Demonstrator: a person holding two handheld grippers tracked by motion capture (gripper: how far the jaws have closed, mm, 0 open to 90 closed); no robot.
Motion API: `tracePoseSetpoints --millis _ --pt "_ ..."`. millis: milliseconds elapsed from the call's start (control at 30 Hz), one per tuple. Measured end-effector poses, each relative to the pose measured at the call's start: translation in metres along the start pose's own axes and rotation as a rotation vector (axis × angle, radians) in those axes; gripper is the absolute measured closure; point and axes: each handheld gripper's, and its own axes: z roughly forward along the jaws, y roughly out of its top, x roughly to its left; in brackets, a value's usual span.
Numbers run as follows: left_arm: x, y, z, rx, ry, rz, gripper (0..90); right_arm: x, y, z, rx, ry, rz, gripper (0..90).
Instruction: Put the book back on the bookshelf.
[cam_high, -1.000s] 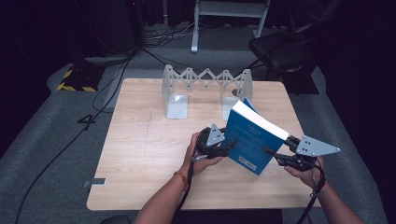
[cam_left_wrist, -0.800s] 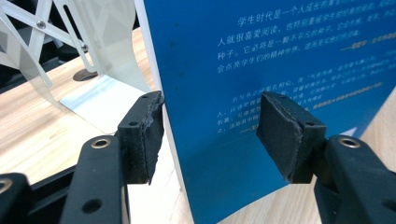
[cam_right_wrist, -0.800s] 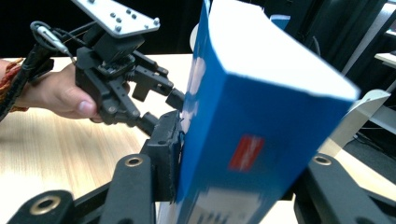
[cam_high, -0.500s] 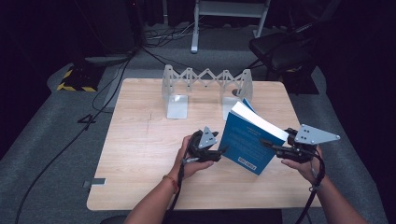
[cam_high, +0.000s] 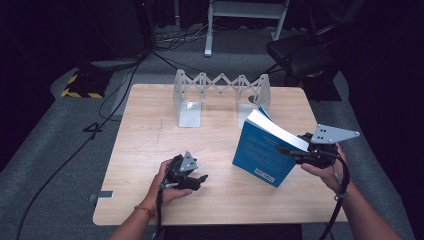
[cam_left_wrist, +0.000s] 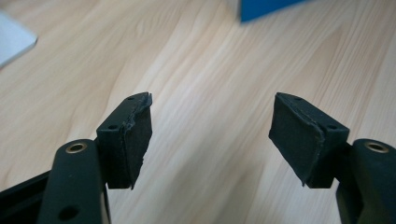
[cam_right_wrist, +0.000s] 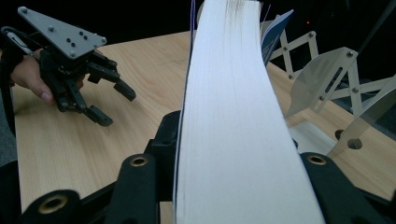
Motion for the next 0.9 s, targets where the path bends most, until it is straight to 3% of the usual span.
tracePoseSetpoints --millis 133,300,633,900 --pt "0.006 -0.021 -0.004 0.036 -0.001 -0.050 25.8 0.000 0.006 0.001 0.042 0.004 0.002 58.4" --pt "0.009 -0.028 -0.007 0.046 -0.003 -0.087 23.0 -0.001 0.017 0.002 0.116 0.013 0.008 58.4" --pt "0.012 -0.031 -0.005 0.055 -0.004 -0.095 22.7 -0.009 0.037 0.008 0.281 0.050 0.019 58.2" --pt "0.015 -0.033 -0.006 0.058 -0.008 -0.092 19.9 -0.015 0.046 0.011 0.360 0.062 0.009 58.7"
